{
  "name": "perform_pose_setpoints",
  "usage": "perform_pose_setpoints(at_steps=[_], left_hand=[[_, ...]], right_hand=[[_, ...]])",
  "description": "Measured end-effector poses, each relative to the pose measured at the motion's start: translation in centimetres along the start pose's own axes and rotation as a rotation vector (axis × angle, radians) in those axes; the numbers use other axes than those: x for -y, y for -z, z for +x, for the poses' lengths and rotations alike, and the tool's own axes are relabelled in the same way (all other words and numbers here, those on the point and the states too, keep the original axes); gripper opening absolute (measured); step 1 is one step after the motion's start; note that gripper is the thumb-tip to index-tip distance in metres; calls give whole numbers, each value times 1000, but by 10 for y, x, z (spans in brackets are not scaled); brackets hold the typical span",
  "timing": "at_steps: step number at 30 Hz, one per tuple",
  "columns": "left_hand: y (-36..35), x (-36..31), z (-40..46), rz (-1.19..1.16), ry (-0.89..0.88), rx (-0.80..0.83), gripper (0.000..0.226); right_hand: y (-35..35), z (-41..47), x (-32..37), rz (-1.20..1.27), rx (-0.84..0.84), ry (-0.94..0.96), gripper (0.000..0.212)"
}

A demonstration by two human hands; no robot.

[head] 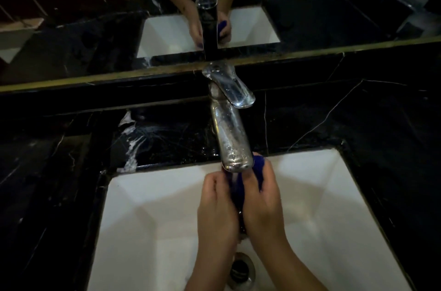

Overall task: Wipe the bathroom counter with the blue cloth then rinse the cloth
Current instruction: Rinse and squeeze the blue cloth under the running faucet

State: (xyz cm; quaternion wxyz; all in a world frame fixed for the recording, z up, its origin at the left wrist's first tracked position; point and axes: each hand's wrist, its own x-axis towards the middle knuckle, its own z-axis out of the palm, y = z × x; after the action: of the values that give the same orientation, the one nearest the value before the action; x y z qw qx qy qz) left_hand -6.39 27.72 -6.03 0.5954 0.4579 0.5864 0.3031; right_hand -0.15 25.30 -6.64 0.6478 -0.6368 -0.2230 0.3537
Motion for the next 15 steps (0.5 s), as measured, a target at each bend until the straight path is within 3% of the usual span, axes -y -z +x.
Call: perform_pose_setpoints(at_steps=[4,8,12,15], left_hand=[[5,-9,-1,-265,34,-75,25],[21,-12,-4,-302,-51,-43,11],[34,-11,1,-300,-39,103,25],[38,-5,5,-402,57,289,61]], right_hand=[[2,-1,5,-9,104,-25,19],[18,8,10,20,68,-102,31],[25,5,11,149,109,-196,25],[28,6,14,211,129,-219,22]])
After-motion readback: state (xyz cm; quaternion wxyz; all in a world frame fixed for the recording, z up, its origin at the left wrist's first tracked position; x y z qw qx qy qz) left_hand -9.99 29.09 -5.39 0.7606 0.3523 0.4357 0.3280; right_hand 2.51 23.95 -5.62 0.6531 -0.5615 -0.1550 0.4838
